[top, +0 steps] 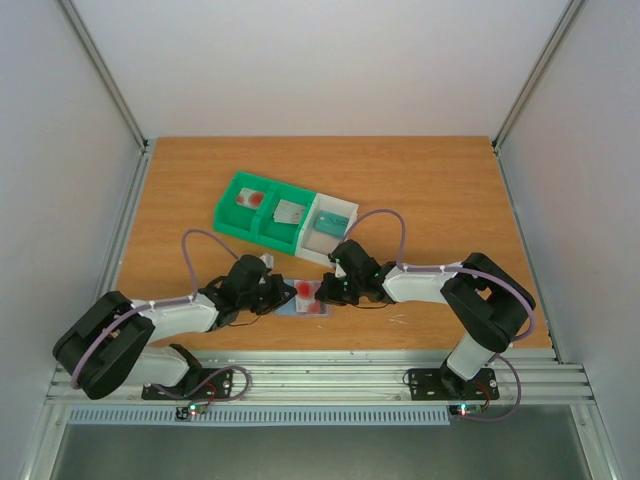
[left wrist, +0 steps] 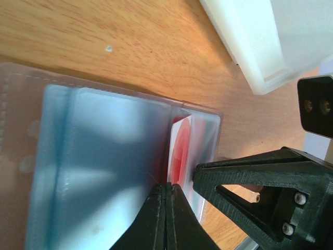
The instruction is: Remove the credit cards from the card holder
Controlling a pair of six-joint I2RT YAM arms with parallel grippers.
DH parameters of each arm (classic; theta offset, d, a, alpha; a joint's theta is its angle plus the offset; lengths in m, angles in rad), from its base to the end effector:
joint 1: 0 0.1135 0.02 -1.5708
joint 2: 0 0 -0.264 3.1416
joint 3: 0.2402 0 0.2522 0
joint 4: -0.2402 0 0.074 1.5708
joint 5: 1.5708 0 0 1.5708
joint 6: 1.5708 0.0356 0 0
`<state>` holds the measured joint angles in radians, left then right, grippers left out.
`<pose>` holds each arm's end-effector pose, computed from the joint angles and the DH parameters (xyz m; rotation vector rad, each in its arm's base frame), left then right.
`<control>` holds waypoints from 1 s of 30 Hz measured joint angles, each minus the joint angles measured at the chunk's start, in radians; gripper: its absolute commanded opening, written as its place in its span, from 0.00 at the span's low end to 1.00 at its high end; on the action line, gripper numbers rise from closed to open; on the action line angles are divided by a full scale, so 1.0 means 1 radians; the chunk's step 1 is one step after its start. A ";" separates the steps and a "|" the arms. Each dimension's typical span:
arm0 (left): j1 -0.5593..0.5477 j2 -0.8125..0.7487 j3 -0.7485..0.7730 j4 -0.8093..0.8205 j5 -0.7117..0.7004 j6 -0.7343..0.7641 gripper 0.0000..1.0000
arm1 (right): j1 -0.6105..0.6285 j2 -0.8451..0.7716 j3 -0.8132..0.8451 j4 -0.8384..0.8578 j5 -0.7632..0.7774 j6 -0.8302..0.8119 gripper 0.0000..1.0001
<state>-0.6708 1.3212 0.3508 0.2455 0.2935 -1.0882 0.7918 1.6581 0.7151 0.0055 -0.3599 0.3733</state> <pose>0.1687 -0.1471 0.1294 -0.3670 2.5624 -1.1391 0.2011 0.2216 0.1270 -0.7097 2.5766 0.8862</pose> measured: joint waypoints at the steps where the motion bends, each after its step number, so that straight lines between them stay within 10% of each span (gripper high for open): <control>1: 0.003 -0.005 -0.004 -0.001 -0.001 0.000 0.00 | 0.000 0.000 0.000 0.001 0.000 0.000 0.06; 15: 0.011 0.035 -0.030 0.089 0.034 -0.009 0.10 | 0.000 0.000 -0.002 0.005 -0.003 0.000 0.06; 30: 0.019 0.118 -0.061 0.275 0.077 -0.060 0.00 | 0.000 0.000 -0.003 0.004 -0.001 0.000 0.06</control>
<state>-0.6518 1.4391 0.2897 0.5205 0.3706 -1.1484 0.7918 1.6585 0.7124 0.0093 -0.3611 0.3733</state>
